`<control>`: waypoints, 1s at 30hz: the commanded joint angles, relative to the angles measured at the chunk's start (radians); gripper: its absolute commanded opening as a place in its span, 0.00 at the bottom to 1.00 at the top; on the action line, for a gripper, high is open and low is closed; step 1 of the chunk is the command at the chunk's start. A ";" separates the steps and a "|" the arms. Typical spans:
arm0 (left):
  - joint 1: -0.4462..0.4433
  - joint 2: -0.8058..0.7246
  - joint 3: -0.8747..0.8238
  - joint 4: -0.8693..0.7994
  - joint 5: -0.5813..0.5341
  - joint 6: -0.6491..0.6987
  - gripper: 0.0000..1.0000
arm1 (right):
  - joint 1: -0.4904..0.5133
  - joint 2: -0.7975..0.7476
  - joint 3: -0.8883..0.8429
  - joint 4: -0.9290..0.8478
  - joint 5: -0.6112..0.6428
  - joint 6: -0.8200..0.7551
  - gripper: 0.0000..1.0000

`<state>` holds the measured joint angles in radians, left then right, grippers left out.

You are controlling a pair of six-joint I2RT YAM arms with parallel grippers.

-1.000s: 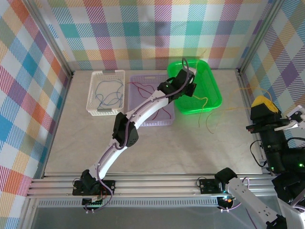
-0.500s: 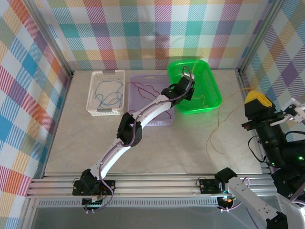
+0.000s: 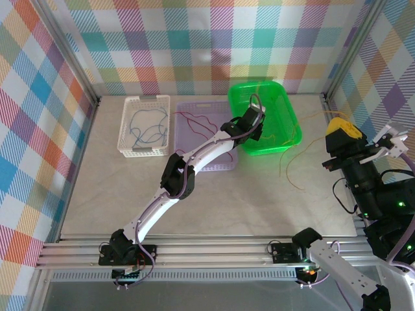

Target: Untangle the cables

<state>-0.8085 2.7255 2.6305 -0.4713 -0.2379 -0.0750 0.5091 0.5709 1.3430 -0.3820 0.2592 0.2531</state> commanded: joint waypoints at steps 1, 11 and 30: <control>-0.001 -0.026 0.026 -0.018 0.038 0.008 0.25 | -0.006 0.005 0.006 0.053 -0.005 -0.014 0.00; 0.000 -0.115 0.034 -0.018 0.068 0.012 0.41 | -0.006 0.010 0.005 0.057 0.000 -0.014 0.00; 0.145 -0.530 -0.089 -0.122 0.238 -0.353 0.91 | -0.007 0.280 0.082 0.168 0.094 -0.185 0.00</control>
<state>-0.6640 2.2616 2.6068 -0.5411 -0.0383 -0.3542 0.5087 0.7986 1.3918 -0.2768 0.3092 0.1360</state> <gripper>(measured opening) 0.911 0.062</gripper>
